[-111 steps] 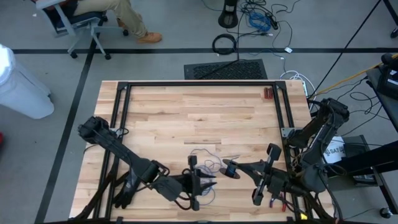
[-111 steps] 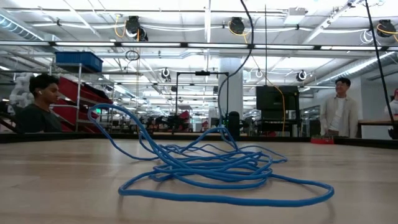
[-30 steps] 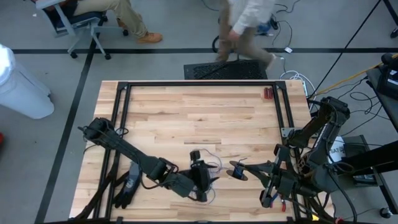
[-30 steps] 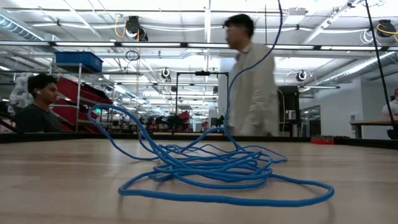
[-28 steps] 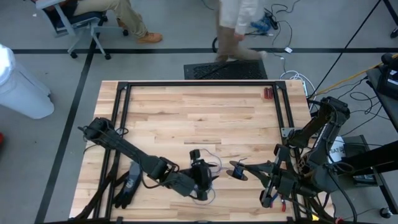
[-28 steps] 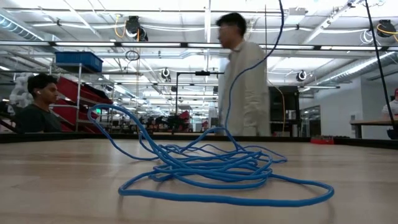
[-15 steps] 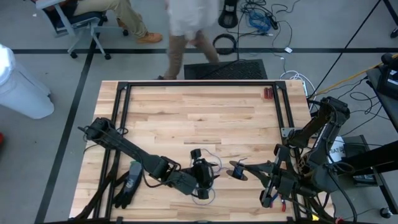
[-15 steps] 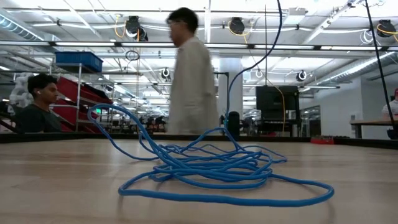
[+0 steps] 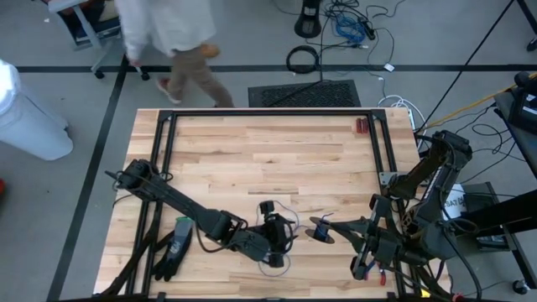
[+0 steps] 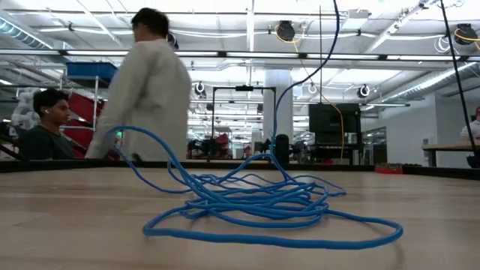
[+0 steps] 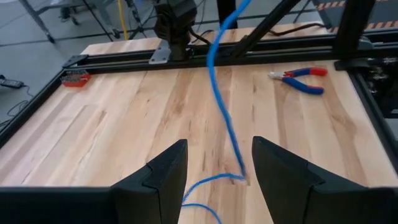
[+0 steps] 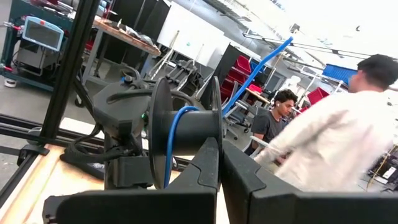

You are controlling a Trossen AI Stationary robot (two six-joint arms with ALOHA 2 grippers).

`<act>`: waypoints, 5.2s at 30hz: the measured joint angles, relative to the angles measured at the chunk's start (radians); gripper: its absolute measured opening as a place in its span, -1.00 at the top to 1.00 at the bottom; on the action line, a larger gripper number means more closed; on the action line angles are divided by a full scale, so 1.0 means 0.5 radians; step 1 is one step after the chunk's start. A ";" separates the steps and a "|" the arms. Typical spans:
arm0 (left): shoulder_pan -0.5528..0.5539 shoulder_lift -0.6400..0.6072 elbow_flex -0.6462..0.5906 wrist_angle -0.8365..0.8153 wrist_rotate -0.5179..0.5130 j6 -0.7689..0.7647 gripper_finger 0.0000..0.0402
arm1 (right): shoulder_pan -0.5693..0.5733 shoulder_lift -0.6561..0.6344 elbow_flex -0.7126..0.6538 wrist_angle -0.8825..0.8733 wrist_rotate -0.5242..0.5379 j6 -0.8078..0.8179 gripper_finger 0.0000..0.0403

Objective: Coil cords
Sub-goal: Coil the blue wire onto the spool

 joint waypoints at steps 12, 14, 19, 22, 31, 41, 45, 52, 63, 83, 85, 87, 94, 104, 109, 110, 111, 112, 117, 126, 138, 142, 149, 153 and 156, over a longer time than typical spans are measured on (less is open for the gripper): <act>-0.008 -0.013 0.000 -0.005 0.049 0.002 0.25 | 0.000 0.000 0.000 0.001 0.000 0.000 1.00; -0.010 -0.015 0.000 -0.002 0.052 0.002 0.29 | 0.000 0.000 0.000 0.000 0.000 0.000 1.00; -0.020 -0.042 -0.001 -0.011 0.055 -0.001 0.34 | 0.000 0.000 0.000 0.000 0.000 -0.001 1.00; -0.034 -0.058 -0.001 -0.014 0.062 -0.002 0.34 | 0.000 0.000 0.000 0.000 0.001 -0.002 1.00; -0.047 -0.061 -0.001 -0.017 0.064 0.037 0.34 | 0.000 0.000 0.000 0.000 0.001 -0.001 1.00; -0.042 -0.062 -0.001 -0.017 0.063 0.039 0.57 | 0.000 0.000 -0.001 0.000 0.000 -0.001 1.00; -0.042 -0.062 -0.001 -0.017 0.063 0.040 0.78 | 0.000 0.000 0.000 0.000 0.000 0.000 1.00; -0.035 -0.063 -0.001 -0.016 0.108 0.034 0.94 | 0.000 0.000 -0.001 0.001 0.000 0.001 1.00; -0.034 -0.063 -0.001 -0.017 0.108 -0.058 0.38 | 0.000 0.000 -0.001 0.001 0.000 0.001 1.00; -0.023 -0.063 -0.001 -0.017 0.125 -0.054 0.67 | 0.000 0.000 -0.001 0.001 0.000 0.002 1.00; -0.021 -0.063 -0.001 -0.016 0.125 -0.051 0.79 | 0.000 0.000 -0.001 0.001 0.000 0.002 1.00; -0.021 -0.063 -0.001 -0.017 0.107 -0.049 0.92 | 0.000 0.000 -0.001 0.001 0.000 0.002 1.00; -0.021 -0.063 -0.001 -0.071 0.020 -0.011 0.96 | 0.000 0.000 -0.001 0.001 -0.001 0.002 1.00; -0.029 -0.162 0.000 -0.478 -0.262 -0.174 0.99 | 0.011 0.000 -0.001 0.001 -0.002 0.016 1.00; -0.069 -0.220 0.000 -0.552 -0.334 -0.223 0.99 | 0.010 0.000 -0.001 -0.004 -0.014 0.022 1.00; -0.083 -0.236 0.000 -0.569 -0.350 -0.224 0.99 | 0.010 -0.001 -0.001 -0.014 -0.017 0.026 1.00; -0.096 -0.248 0.000 -0.587 -0.371 -0.225 0.99 | 0.010 -0.001 -0.001 -0.025 -0.017 0.027 1.00; -0.111 -0.263 0.000 -0.597 -0.394 -0.226 0.99 | 0.010 -0.001 -0.001 -0.033 -0.024 0.027 1.00; -0.197 -0.364 0.000 -0.694 -0.513 -0.277 0.99 | 0.011 -0.001 -0.001 -0.063 -0.064 0.027 1.00; -0.384 -0.510 0.000 -0.867 -0.797 -0.385 0.99 | -0.009 -0.001 -0.001 -0.193 -0.262 0.128 1.00; -0.549 -0.589 0.000 -0.845 -0.940 -0.386 1.00 | -0.180 -0.001 -0.002 -0.696 -0.541 0.362 1.00; -0.590 -0.616 0.000 -0.837 -0.943 -0.386 1.00 | -0.224 -0.001 -0.002 -0.820 -0.538 0.388 1.00; -0.644 -0.628 0.000 -0.756 -0.949 -0.370 1.00 | -0.278 -0.001 -0.002 -1.006 -0.518 0.455 1.00; -0.663 -0.628 0.000 -0.610 -0.949 -0.266 1.00 | -0.332 0.011 -0.002 -1.057 -0.513 0.518 1.00; -0.673 -0.628 0.000 -0.436 -0.874 -0.140 1.00 | -0.389 0.046 -0.001 -1.082 -0.474 0.550 1.00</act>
